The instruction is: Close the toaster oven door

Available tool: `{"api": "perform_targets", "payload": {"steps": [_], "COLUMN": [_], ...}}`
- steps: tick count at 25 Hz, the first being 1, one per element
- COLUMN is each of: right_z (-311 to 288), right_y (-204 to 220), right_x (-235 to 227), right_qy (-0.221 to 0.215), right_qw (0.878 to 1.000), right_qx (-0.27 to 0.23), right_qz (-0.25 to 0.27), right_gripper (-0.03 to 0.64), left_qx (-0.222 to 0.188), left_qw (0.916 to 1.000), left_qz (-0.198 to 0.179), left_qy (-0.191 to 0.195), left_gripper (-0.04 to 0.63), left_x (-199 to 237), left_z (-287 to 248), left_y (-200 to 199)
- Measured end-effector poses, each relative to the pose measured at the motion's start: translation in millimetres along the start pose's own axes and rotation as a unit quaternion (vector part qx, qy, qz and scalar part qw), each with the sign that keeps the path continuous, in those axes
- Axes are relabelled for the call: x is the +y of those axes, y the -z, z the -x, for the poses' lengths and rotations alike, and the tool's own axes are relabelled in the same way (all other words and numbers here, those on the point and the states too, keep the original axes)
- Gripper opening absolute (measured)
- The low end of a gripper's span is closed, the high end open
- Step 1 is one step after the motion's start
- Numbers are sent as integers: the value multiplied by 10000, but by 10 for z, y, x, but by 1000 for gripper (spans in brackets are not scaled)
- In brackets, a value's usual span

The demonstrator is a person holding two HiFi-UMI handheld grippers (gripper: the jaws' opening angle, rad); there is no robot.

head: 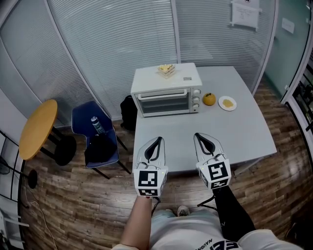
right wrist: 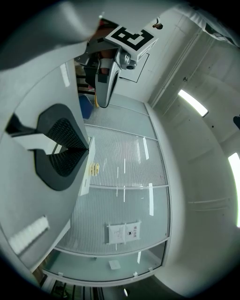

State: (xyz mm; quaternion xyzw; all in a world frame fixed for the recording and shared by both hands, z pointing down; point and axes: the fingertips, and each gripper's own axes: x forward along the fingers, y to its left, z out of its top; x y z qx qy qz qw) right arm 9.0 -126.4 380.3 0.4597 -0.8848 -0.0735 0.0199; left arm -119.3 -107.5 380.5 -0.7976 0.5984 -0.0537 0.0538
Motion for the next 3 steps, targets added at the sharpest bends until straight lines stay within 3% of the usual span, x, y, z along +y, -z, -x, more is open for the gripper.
{"api": "perform_targets", "payload": {"steps": [3], "right_z": [5], "right_y": [5], "right_x": [-10], "right_qy": [-3], "right_qw": [10000], "right_qx": [-11], "right_qz": [11], "right_gripper": [3], "left_qx": [-12], "left_qw": [10000], "left_qz": [-1], "left_qy": [-22], "left_gripper": [56], "left_x": [14], "left_z": [-6], "left_y": [-3]}}
